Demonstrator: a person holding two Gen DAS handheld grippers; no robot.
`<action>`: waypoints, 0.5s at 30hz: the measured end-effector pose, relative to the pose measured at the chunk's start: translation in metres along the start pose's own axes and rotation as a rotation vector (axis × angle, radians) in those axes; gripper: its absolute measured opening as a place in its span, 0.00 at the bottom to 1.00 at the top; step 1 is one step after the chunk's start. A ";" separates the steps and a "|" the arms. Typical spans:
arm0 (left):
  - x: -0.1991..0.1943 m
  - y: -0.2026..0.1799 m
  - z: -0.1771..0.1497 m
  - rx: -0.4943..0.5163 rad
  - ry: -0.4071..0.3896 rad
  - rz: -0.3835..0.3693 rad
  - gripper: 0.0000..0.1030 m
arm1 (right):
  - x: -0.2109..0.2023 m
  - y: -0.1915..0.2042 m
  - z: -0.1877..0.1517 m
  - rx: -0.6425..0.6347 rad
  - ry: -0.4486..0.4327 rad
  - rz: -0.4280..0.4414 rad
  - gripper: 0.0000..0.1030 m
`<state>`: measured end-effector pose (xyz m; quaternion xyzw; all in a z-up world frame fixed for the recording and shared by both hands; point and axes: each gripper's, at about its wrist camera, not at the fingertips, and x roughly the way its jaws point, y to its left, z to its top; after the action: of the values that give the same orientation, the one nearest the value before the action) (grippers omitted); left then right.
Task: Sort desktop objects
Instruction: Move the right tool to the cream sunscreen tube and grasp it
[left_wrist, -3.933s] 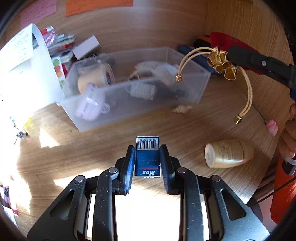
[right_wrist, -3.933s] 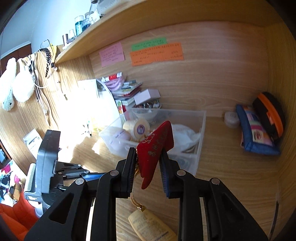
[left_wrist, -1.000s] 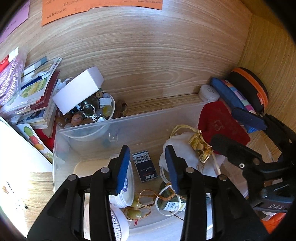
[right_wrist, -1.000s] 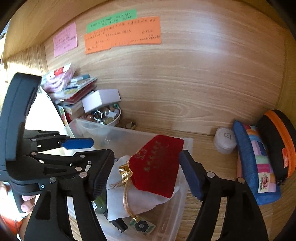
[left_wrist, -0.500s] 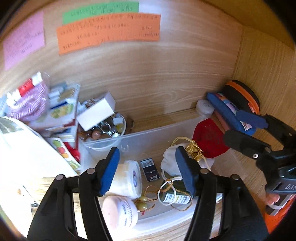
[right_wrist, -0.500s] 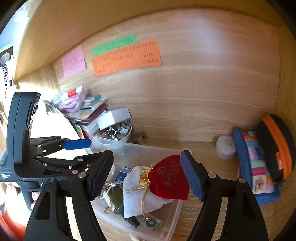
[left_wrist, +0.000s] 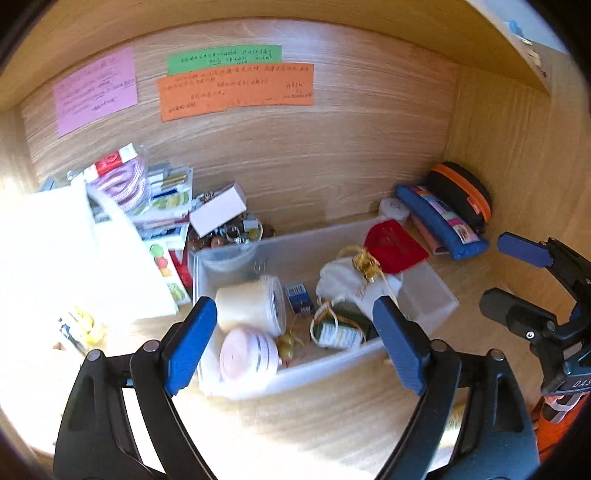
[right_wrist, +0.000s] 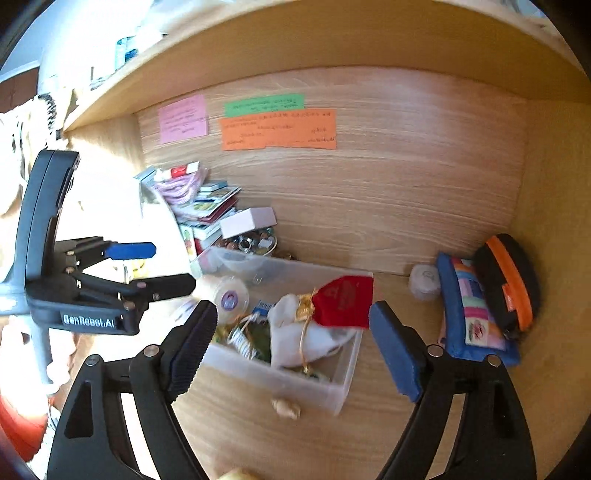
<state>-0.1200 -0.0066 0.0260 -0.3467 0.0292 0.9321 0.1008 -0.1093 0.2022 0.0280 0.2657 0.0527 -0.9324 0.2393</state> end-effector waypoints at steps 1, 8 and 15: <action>-0.003 -0.001 -0.005 0.003 0.000 0.003 0.85 | -0.003 0.001 -0.003 -0.002 -0.001 -0.003 0.80; -0.017 -0.009 -0.038 0.030 0.021 0.010 0.86 | -0.027 0.008 -0.040 -0.025 0.023 -0.013 0.80; -0.010 -0.022 -0.074 0.050 0.089 0.002 0.87 | -0.027 0.014 -0.085 -0.069 0.121 0.004 0.80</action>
<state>-0.0604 0.0043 -0.0231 -0.3851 0.0571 0.9149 0.1069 -0.0426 0.2203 -0.0303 0.3133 0.0985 -0.9118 0.2465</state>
